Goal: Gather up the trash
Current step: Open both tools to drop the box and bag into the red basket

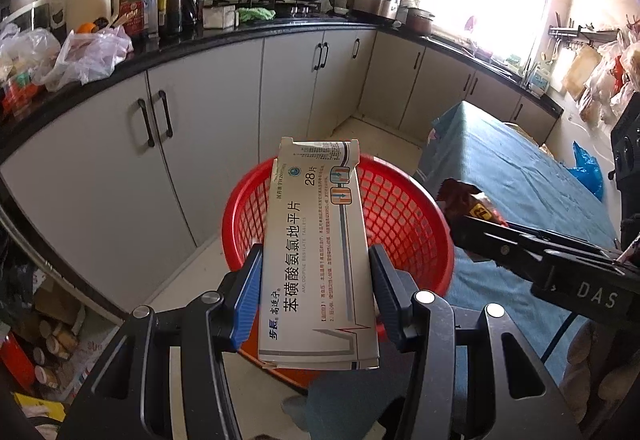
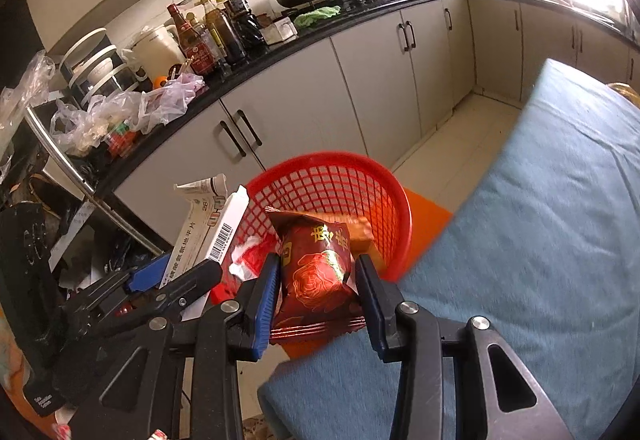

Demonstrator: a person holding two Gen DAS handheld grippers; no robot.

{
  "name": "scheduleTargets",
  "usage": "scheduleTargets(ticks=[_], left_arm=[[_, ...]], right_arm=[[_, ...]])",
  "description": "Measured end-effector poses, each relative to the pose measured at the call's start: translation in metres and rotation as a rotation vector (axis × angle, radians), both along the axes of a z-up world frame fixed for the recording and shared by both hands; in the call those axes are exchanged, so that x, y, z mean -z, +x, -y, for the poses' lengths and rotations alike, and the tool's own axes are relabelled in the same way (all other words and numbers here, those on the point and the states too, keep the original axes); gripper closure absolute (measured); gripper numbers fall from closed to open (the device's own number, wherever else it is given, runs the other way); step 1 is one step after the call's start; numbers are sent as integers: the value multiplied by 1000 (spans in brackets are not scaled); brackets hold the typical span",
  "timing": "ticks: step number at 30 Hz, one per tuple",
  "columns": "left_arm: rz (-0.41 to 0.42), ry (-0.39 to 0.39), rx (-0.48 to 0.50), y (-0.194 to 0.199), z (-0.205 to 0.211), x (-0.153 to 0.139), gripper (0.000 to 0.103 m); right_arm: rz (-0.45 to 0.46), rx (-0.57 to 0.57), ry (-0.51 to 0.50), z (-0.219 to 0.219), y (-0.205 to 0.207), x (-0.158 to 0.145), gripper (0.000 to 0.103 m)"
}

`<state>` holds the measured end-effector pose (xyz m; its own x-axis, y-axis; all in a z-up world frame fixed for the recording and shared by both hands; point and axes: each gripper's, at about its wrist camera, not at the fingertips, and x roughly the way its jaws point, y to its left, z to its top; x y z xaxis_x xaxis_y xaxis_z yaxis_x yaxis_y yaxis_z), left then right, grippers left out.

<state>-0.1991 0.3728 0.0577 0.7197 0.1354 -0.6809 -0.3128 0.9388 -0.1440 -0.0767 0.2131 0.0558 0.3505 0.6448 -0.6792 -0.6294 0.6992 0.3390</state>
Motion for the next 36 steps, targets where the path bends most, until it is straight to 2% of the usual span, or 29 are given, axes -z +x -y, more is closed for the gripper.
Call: scheduleTargets(ticks=[6,11,13,15,16,17,24,36], left_arm=[[24,12,5,21,-10,-6,53],[9,4,-3,37,-18,-1,53],[6,-11,-4,40,-21,1,52],[12,-29,-6,40,-23,1,43],[20,-41,-10,38,-24,1,36],[25,-45,-13,37,-26,0,34],[42,-69,-30,21,-29,-3,31],[128,-19,-108,-24,-17,-26,26]], right_arm=[[5,14,-9,-17,19,5,61],[-14,27,-18,-26,35,18,60],[-27,36,-6,-26,39,21,57],[-32,47,6,-24,40,21,48],[-28,50,7,-24,40,21,48],[-25,51,7,-24,39,21,47],[-37,63,12,-11,32,20,46],[-18,68,13,14,-7,14,42]])
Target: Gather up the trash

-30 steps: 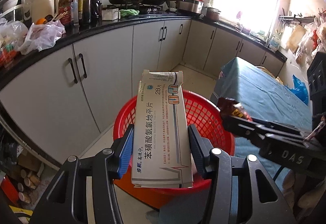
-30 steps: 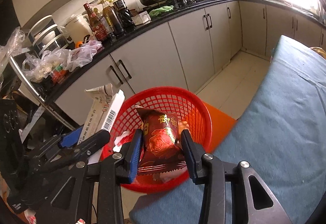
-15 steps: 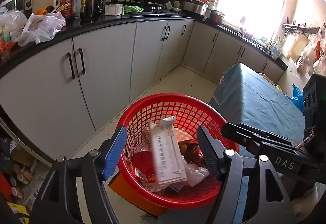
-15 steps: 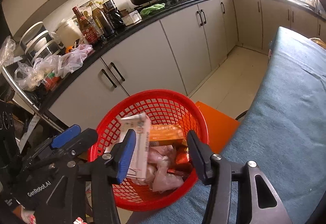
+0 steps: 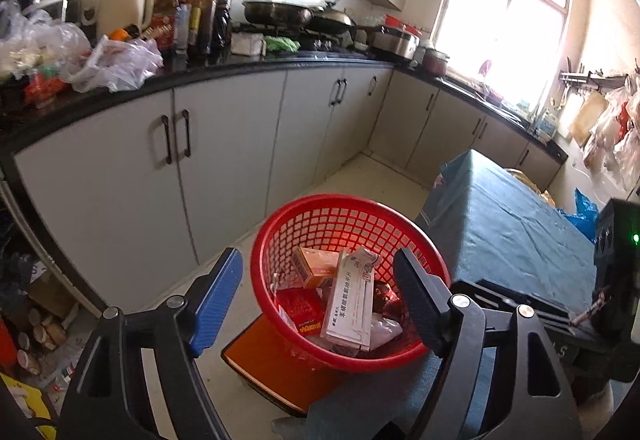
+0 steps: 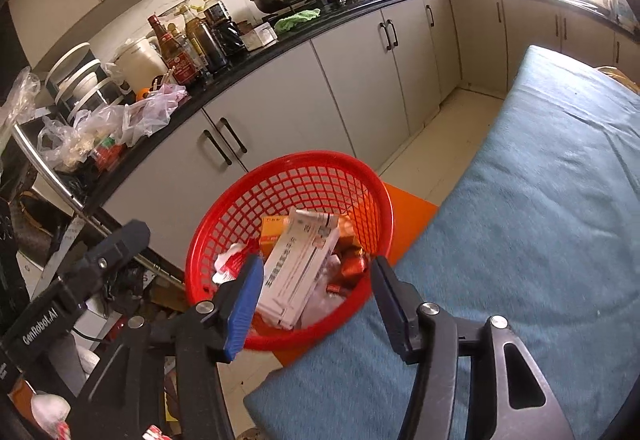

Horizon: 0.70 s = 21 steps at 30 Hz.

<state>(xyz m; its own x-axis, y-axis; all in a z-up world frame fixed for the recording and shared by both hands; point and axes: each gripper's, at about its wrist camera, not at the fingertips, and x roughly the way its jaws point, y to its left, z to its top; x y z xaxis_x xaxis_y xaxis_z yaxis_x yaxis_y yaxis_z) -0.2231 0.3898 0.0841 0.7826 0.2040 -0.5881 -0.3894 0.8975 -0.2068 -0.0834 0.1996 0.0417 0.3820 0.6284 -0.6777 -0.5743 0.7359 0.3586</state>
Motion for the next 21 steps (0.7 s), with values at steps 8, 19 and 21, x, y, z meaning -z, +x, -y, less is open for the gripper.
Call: scheduleTargets(ticks=[8,19,21], left_arm=[[98,218,-127,-36,31,-24,11],[202,416,-310,-84,68,-52,2],[207,429,-333,-90,73,-53,2]], right_arm=[[15,22,19,24,-25,-4,37],[10,62,70,59,-50,-6,36],[14,63,80,65,-55,-8,36]])
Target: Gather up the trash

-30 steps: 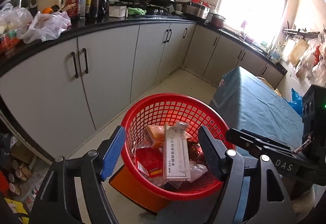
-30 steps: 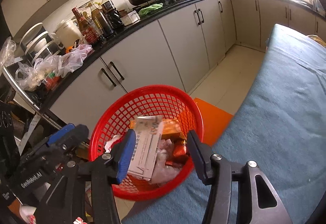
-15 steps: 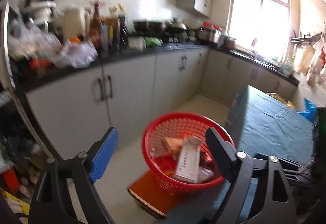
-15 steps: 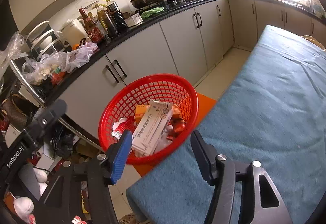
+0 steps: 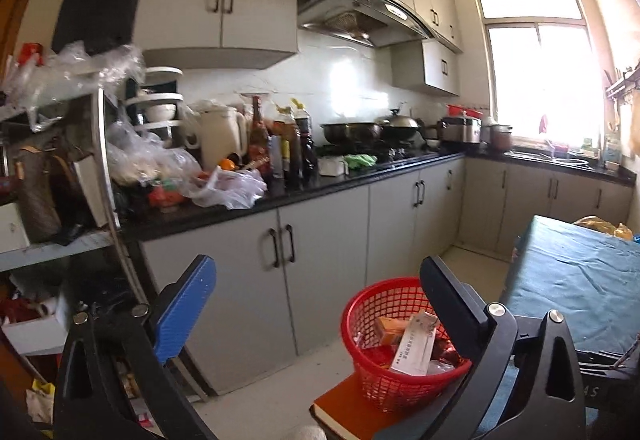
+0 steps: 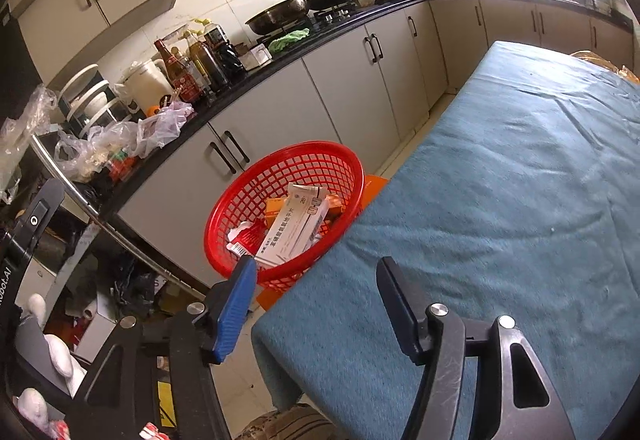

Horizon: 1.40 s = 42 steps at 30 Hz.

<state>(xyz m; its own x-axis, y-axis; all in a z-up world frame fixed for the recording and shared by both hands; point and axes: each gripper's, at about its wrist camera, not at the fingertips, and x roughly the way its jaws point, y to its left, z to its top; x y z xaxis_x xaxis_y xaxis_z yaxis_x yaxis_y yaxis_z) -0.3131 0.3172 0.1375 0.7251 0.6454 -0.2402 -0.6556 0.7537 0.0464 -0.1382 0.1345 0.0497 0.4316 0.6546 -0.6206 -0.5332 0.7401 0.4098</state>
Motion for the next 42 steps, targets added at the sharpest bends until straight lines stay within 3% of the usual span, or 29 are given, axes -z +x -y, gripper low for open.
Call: scheduleTargets(ticks=[8,12,17,28,42], left_arm=[[-4,8,-20,-12,21,-6,0],[-51,-84,61,-6,26,-2,0],[-99,-157,94,-5,35,12,0],[-221,-87,80,2,64,33,0],[-277,-129,71,11,49,51,0]], right_arm=[[41,26,17,21,-17,-3,32],[54,37,8,32,-25,0,32],[65,44,-13,45,-33,3,30],[139,77,-39,64,-45,2,27],[135,77,-92,52,-44,10,26]])
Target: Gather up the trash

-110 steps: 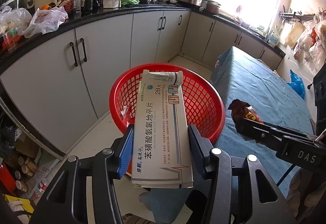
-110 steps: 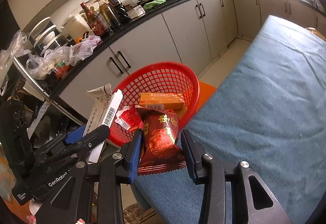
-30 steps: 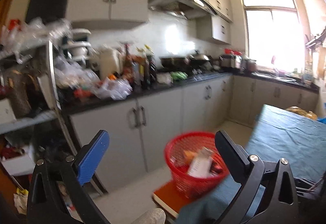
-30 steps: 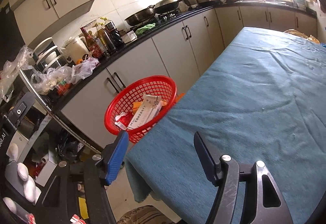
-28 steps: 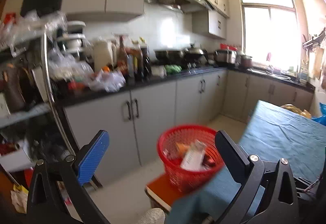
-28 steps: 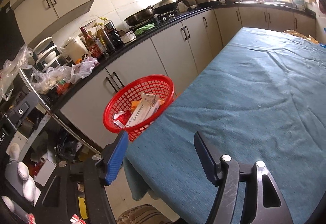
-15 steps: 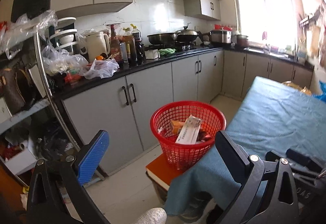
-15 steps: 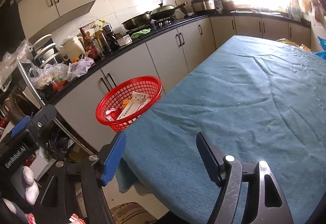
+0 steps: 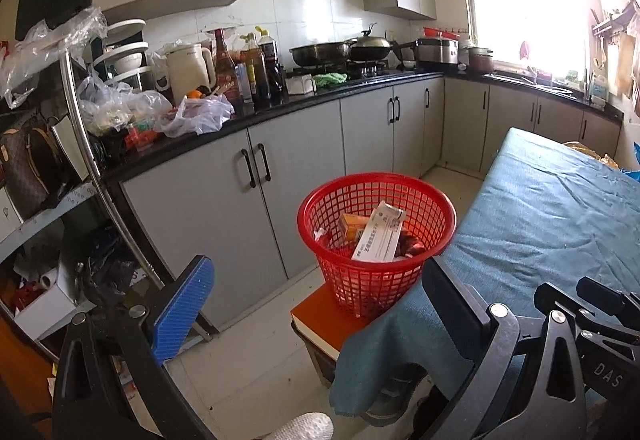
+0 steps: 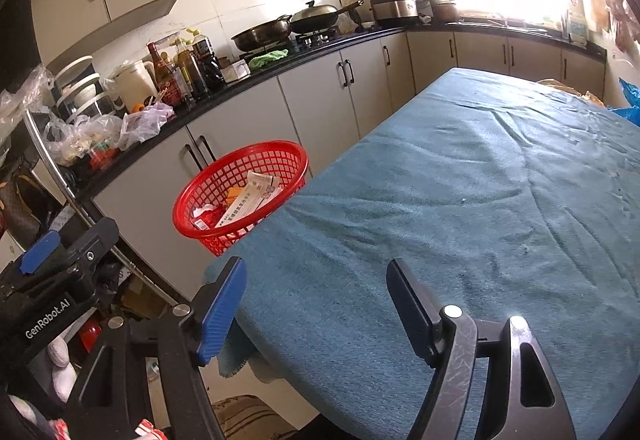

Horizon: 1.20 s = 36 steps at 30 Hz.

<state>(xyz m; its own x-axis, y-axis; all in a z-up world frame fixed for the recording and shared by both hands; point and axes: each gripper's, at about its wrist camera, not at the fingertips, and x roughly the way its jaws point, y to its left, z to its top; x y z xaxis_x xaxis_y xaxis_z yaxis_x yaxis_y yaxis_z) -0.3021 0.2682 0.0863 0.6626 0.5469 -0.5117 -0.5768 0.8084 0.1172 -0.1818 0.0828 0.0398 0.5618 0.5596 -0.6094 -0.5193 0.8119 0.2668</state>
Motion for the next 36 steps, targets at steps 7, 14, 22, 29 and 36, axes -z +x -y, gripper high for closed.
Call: scheduleTargets(ticks=[7,14,22,29,36], left_arm=[[-29,-17,-16,4,-9,8,0],[-46,-33,-23,7,-14,15,0],[-57,-46,-23,10,-17,18,0],[-64,-55,-20,12,-18,20,0],[-73,-64,-16,13,-19,23,0]], right_arm=[[-3,-2,-19,-6,1,4,26],[-11,-2,-31,-8,4,7,25],[-16,-10,-44,-11,5,11,25],[-21,-10,-48,-13,6,12,25],[-24,-14,-53,-16,6,14,24]])
